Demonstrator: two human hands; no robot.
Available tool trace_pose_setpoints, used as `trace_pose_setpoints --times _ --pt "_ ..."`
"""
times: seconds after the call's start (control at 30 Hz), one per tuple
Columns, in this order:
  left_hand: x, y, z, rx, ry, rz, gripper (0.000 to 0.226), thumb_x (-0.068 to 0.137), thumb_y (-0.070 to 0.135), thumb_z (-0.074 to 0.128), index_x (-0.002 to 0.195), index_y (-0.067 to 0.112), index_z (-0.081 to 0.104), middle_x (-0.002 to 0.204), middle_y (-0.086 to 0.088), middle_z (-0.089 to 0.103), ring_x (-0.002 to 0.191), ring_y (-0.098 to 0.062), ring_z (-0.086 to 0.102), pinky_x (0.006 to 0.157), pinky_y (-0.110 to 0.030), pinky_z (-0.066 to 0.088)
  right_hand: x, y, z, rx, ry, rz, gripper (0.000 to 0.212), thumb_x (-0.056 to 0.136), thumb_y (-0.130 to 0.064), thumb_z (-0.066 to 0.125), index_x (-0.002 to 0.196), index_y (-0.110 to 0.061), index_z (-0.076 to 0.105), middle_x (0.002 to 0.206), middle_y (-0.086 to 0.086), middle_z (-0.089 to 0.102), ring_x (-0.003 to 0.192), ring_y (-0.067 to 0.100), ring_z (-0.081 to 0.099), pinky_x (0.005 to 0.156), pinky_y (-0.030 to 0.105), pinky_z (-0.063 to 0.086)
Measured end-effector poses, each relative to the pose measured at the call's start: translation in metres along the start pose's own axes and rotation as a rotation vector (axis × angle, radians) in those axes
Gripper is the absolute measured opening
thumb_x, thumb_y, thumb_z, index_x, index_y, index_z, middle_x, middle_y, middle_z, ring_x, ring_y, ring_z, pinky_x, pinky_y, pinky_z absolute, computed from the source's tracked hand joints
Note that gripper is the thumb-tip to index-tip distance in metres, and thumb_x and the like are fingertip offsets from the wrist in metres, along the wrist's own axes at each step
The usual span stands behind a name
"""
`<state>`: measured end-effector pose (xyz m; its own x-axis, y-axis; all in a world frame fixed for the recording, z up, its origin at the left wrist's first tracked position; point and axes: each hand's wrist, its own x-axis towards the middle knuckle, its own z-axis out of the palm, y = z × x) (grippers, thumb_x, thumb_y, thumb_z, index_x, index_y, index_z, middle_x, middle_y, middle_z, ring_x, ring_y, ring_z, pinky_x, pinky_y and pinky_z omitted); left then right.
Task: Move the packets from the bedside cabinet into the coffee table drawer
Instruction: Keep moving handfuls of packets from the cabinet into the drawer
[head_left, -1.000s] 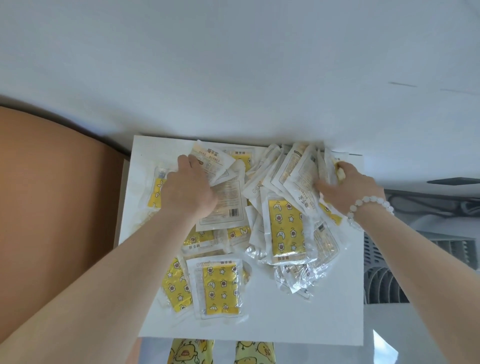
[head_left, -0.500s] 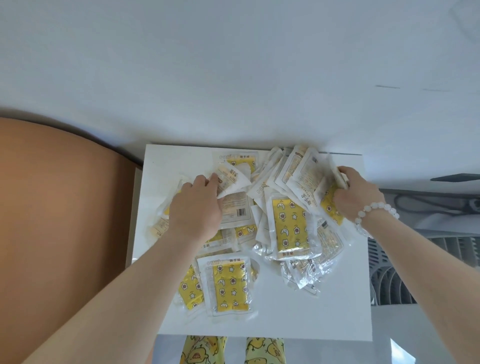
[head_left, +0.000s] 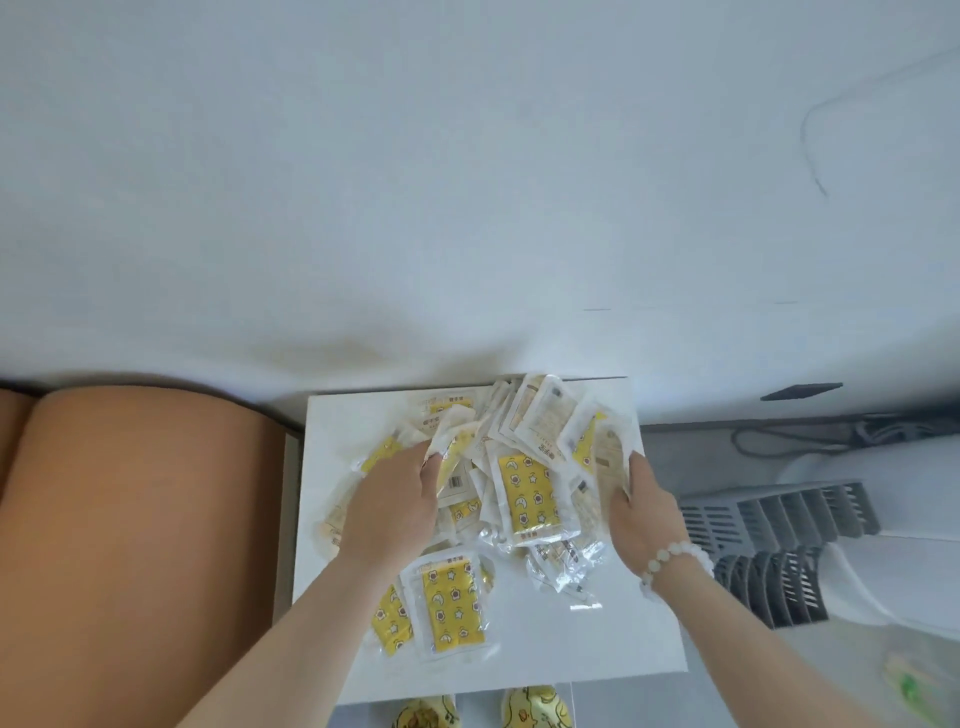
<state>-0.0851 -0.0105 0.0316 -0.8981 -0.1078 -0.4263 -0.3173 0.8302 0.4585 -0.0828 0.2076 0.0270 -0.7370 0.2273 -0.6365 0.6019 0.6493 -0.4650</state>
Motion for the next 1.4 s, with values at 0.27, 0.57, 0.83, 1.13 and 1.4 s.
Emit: trace_pose_setpoints --times 0.27,0.57,0.83,1.13,1.4 --pt "-0.031 0.039 -0.052 -0.297 -0.011 -0.106 0.034 0.102 0.023 0.035 0.070 0.017 0.043 0.063 0.001 0.046 0.058 -0.013 0.043 0.053 -0.026 0.030 -0.062 -0.020 -0.035 0.350 0.024 0.160 0.025 0.095 -0.004 0.034 0.117 -0.009 0.045 0.094 0.008 0.057 0.081 0.022 0.052 0.069 0.031 0.044" --pt "-0.047 0.123 -0.095 -0.281 -0.193 0.132 0.025 0.103 0.022 0.028 0.099 0.011 0.049 0.090 -0.002 0.058 0.094 -0.027 0.056 0.083 -0.037 0.042 -0.131 -0.039 -0.101 0.827 0.114 0.163 0.029 0.095 0.006 0.039 0.111 -0.014 0.052 0.105 0.005 0.059 0.099 0.025 0.057 0.089 0.041 0.050" --pt "-0.086 0.199 -0.071 -0.162 -0.459 0.363 0.023 0.103 0.020 0.027 0.105 0.015 0.050 0.105 -0.007 0.060 0.097 -0.023 0.056 0.082 -0.034 0.044 -0.199 0.033 -0.138 1.071 0.363 0.324 0.029 0.093 -0.001 0.052 0.121 -0.001 0.058 0.104 0.008 0.064 0.111 0.030 0.060 0.100 0.041 0.046" --pt "-0.190 0.271 -0.013 0.023 -0.686 0.591 0.031 0.103 0.021 0.029 0.121 0.011 0.053 0.108 -0.005 0.058 0.098 -0.022 0.054 0.085 -0.029 0.042 -0.298 0.127 -0.136 1.357 0.627 0.417 0.021 0.091 -0.003 0.055 0.111 -0.007 0.060 0.102 0.007 0.065 0.108 0.030 0.061 0.099 0.046 0.047" --pt "-0.342 0.302 0.064 0.134 -0.857 0.704 0.037 0.103 0.031 0.030 0.117 0.009 0.057 0.113 -0.008 0.063 0.103 -0.026 0.059 0.092 -0.037 0.047 -0.428 0.241 -0.109 1.556 0.850 0.506 0.010 0.091 -0.005 0.055 0.091 -0.014 0.058 0.091 0.004 0.065 0.101 0.029 0.062 0.097 0.047 0.047"
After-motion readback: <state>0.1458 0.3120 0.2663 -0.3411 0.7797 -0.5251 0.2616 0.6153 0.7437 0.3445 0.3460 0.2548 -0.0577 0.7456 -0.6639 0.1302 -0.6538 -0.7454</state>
